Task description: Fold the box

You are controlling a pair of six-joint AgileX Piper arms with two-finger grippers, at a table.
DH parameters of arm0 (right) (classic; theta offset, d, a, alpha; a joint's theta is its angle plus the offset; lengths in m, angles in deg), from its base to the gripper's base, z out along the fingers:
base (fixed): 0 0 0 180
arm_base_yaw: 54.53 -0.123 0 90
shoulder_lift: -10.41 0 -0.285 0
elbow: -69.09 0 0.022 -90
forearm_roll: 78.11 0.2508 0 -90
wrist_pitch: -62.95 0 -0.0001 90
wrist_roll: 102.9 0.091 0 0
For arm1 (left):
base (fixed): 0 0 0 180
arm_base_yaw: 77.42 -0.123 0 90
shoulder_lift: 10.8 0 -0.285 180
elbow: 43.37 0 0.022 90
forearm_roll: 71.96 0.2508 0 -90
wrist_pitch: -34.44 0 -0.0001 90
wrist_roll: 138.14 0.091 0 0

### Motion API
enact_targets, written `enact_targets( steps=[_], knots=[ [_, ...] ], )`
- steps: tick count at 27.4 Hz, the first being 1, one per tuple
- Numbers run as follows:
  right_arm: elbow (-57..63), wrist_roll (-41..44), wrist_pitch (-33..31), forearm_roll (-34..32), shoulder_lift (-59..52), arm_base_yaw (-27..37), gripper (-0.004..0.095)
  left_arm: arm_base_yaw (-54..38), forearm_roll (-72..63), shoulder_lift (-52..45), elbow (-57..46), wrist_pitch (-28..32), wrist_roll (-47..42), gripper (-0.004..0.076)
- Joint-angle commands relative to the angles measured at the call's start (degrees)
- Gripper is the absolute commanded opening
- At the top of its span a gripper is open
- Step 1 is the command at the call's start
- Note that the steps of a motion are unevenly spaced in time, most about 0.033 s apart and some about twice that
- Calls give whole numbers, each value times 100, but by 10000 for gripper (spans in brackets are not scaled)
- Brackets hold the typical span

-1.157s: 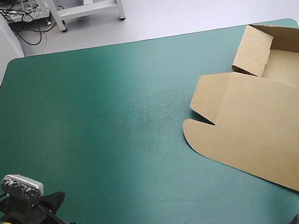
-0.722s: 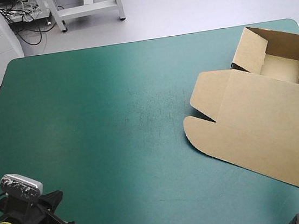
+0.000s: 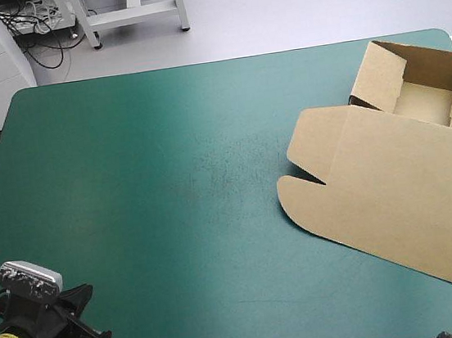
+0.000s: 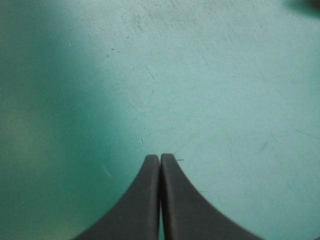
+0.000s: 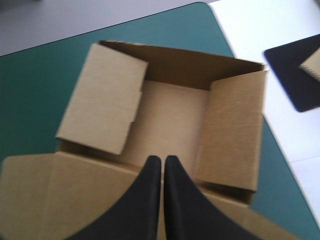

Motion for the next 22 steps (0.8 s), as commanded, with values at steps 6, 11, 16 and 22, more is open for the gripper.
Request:
enact_targets(
  steps=[6,11,16,22],
  knots=[
    [2314,-760,1235,1108,-2234,-316,-4,7,68,-439,-273,1469,-97,-32],
    [3445,-1412,1788,1108,-3241,-1605,-4,7,79,-887,-653,1569,-168,-32],
    [4773,-1976,2334,1045,-4315,-2435,-4,7,212,-1358,-837,1716,-35,-32],
    [6318,-2169,3240,1058,-5496,-2484,-4,7,269,-1911,-1161,1887,16,-32]
  ],
)
